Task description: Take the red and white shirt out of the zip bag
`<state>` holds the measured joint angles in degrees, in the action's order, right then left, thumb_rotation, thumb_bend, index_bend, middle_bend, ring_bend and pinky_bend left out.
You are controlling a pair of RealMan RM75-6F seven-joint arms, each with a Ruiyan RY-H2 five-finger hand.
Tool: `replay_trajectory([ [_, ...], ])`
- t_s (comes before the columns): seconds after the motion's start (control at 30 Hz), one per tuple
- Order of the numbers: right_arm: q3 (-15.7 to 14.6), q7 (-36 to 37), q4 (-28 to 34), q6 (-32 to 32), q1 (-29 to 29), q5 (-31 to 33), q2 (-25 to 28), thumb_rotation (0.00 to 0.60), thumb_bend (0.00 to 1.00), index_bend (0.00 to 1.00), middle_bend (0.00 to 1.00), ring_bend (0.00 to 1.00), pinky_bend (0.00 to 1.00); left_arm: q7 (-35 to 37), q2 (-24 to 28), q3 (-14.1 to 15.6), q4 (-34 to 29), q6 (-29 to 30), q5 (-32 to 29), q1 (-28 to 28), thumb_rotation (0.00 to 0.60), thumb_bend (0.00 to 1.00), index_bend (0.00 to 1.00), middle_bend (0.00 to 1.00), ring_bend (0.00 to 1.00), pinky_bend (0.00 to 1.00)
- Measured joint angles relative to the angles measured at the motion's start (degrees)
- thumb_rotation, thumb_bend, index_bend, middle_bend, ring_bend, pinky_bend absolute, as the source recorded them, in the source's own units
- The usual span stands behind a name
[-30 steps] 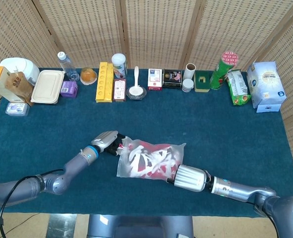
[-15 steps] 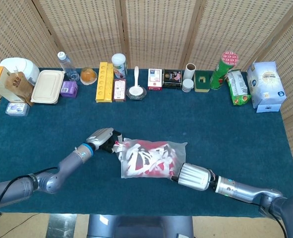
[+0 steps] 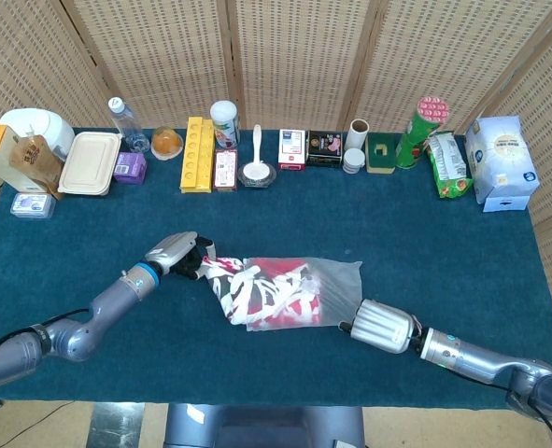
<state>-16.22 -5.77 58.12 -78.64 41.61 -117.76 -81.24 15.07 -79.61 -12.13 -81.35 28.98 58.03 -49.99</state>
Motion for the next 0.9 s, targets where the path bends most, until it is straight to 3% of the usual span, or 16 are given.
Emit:
replay_trajectory([
  [0.43, 0.8, -2.5, 3.1, 1.2, -2.5, 2.2, 5.4, 0.600, 0.64, 0.81, 0.94, 1.00, 1.00, 4.2, 3.6, -0.1, 2.3, -0.6, 3.2, 2.6, 0.600, 0.49, 0.78, 1.00, 0.97, 0.92],
  [0.9, 1.8, -3.0, 3.6, 1.7, -4.6, 3.3, 7.8, 0.600, 0.64, 0.81, 0.94, 1.00, 1.00, 7.6, 5.0, 0.1, 6.4, -0.5, 5.4, 4.7, 0.600, 0.49, 0.78, 1.00, 0.97, 0.92],
])
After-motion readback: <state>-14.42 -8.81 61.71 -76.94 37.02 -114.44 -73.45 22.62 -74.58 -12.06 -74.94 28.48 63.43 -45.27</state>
